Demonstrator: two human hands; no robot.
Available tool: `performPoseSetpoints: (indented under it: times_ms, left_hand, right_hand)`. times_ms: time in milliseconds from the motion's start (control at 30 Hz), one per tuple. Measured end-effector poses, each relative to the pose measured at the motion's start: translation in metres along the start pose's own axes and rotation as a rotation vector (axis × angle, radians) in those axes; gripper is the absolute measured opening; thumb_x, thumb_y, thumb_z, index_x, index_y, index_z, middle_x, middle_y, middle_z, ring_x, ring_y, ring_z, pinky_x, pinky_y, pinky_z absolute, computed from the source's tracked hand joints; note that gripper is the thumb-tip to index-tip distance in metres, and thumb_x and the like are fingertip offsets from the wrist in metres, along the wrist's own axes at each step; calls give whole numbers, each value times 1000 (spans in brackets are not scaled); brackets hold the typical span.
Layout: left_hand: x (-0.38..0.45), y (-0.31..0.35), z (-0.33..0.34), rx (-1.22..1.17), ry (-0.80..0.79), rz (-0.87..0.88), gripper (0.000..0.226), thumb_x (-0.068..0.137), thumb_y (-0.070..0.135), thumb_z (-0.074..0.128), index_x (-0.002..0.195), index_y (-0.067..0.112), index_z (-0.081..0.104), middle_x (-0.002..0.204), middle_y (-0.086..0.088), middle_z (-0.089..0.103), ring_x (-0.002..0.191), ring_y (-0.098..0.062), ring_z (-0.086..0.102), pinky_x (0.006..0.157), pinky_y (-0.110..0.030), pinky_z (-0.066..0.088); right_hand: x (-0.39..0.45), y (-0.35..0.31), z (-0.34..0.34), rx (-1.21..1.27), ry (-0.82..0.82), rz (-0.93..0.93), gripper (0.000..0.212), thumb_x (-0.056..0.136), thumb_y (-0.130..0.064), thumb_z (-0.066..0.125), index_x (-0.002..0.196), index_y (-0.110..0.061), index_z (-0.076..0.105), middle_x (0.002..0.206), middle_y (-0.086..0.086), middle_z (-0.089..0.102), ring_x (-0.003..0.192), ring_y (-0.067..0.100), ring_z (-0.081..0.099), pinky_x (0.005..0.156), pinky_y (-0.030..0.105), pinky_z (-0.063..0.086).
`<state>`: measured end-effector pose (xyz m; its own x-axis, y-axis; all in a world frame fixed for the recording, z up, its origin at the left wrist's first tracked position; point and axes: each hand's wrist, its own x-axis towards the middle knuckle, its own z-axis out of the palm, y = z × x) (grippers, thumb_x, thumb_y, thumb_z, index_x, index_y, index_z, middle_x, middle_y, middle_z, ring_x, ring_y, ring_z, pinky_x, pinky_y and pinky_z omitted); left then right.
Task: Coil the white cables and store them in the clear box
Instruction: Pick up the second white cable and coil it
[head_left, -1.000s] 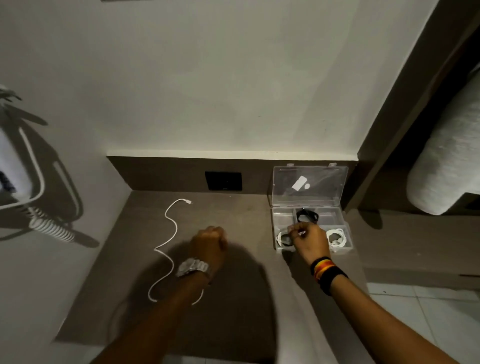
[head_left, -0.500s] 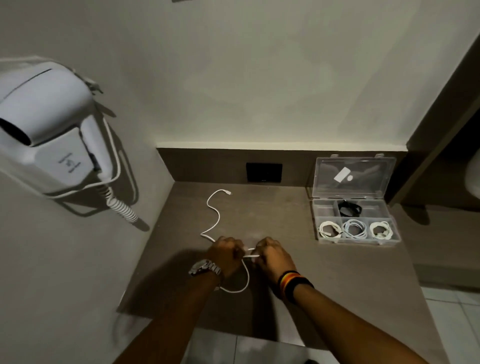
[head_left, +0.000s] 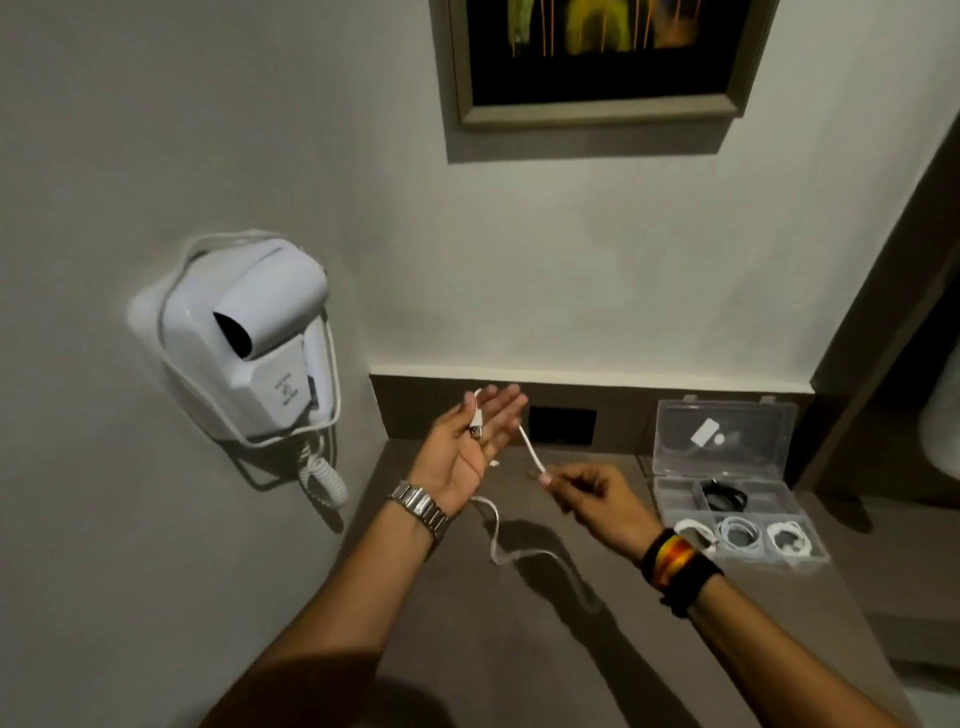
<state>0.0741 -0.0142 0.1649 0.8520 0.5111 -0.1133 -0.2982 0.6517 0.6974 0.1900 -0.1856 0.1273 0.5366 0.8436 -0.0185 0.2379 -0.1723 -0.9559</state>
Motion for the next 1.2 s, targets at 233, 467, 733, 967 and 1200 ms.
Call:
performPoseSetpoints:
  times_ms: [233,467,733,967,1200]
  left_hand:
    - [-17,24,35,1260,-224,327,35,107,33,43,102,15,73,104,-2,78,101,-15,72,96,-42,54]
    - [-34,35,76,256,-236,133,30,104,24,43,94,5,64,73,-7,70,71,-22,74,73,-31,61]
    - [-30,31,58,1319,-174,491,31,108,27,42,90,14,63,86,3,77,87,-12,72,87,-38,54]
    - [-51,22,99,532,-315,150,32,105,24,42,93,5,65,68,-7,61,69,-28,69,75,-31,56]
    - [-39,22,88,1169,8,608,28,109,24,40,94,15,61,102,-2,80,109,-9,71,99,-31,52]
  right_hand:
    - [-15,-99,-39,-434,79,-457,22,95,-36,66,102,-20,80,90,-6,78,82,7,73,75,24,59]
    - [12,-79,-38,-6,246,-308,16,91,-20,75,102,-11,82,90,3,82,83,9,74,84,34,59]
    - [-26,-115,-38,-586,119,-623,32,98,-42,57,87,-17,74,76,-1,73,70,12,68,68,39,54]
    - [3,-87,-62,35,165,-389,15,92,-19,73,101,-12,83,95,1,83,84,5,73,81,32,57]
    - [-47,-88,-35,-565,30,-548,31,102,-38,54,107,-18,77,86,-5,75,75,8,67,71,31,55]
